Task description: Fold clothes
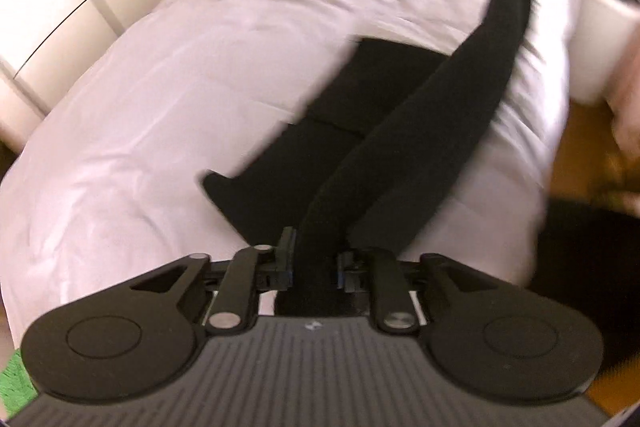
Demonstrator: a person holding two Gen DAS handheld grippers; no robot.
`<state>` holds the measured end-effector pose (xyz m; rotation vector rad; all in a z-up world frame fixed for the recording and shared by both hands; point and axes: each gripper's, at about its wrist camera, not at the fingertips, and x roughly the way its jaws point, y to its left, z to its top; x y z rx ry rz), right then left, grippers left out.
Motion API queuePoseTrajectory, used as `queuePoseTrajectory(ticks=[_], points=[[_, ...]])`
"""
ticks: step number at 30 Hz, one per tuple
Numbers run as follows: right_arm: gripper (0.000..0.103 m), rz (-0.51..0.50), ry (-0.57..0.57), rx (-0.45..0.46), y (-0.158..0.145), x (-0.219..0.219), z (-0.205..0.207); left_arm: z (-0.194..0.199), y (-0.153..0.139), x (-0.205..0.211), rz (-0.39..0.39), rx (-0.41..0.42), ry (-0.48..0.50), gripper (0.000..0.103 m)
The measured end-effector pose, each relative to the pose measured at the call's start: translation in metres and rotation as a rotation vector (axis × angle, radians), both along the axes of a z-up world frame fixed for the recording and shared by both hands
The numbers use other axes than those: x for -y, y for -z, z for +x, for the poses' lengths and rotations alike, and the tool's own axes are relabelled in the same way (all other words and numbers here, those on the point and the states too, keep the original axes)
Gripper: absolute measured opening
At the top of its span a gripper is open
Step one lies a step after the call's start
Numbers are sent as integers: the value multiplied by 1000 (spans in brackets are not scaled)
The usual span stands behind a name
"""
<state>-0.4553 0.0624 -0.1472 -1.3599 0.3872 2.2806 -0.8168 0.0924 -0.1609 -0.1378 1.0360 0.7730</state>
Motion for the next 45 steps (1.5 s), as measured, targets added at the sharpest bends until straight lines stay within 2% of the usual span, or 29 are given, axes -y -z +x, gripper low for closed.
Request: queuePoseTrajectory(ticks=[2,4,5,6,7,8,10,14,16,18,21,23,25,27,28,29,30,31,32,33,36,38,40,42,44,45], points=[[11,-33,48,-33,-3,-49,4,-4,10,-54,-8,31,-120,32],[21,-3,139,-57,3,-91,7,-10,23,-103,-7,62,-246,34],[30,23,206,-76,7,-114,9,-15,31,-121,-8,77,-313,35],[56,63,307,-95,13,-130,15,-21,39,-136,-16,99,-370,38],[61,108,419,-115,20,-144,23,-29,47,-141,-40,138,-406,41],[61,126,516,-143,27,-155,31,-37,56,-147,-63,176,-441,43],[60,100,607,-240,44,-159,47,-52,72,-145,-103,257,-486,48],[62,-53,676,-432,90,-125,70,-85,108,-107,-196,434,-576,62],[66,-124,708,-509,113,-103,78,-97,124,-88,-252,536,-619,65],[67,-171,759,-562,133,-87,85,-107,134,-76,-286,614,-648,67],[67,-179,839,-626,146,-84,94,-109,136,-85,-270,654,-686,67],[71,-160,865,-654,149,-100,90,-106,133,-96,-240,678,-691,72],[77,-127,886,-659,155,-124,76,-95,136,-116,-209,663,-699,79],[77,-123,915,-667,169,-150,61,-83,140,-139,-189,636,-706,79],[77,-128,938,-664,174,-160,58,-77,145,-149,-192,616,-708,76],[77,-130,952,-653,179,-167,55,-72,150,-159,-196,597,-709,69],[74,-130,962,-640,184,-174,53,-66,154,-168,-198,574,-706,28],[53,-126,970,-617,189,-178,50,-60,157,-172,-187,552,-691,9],[36,-120,978,-575,194,-182,46,-56,155,-171,-151,549,-672,9],[10,-115,985,-541,195,-184,44,-53,153,-171,-116,547,-654,8],[9,-9,940,-580,184,-170,49,-46,142,-163,-3,564,-575,8],[8,50,918,-623,174,-159,56,-40,143,-168,27,548,-568,9],[8,94,922,-621,170,-156,59,-33,155,-179,32,499,-585,9],[8,81,961,-563,184,-167,57,-29,177,-188,23,410,-613,14],[8,60,1004,-498,201,-180,54,-33,195,-189,-9,401,-650,20],[10,56,1017,-473,207,-181,53,-38,194,-184,-6,429,-675,24]])
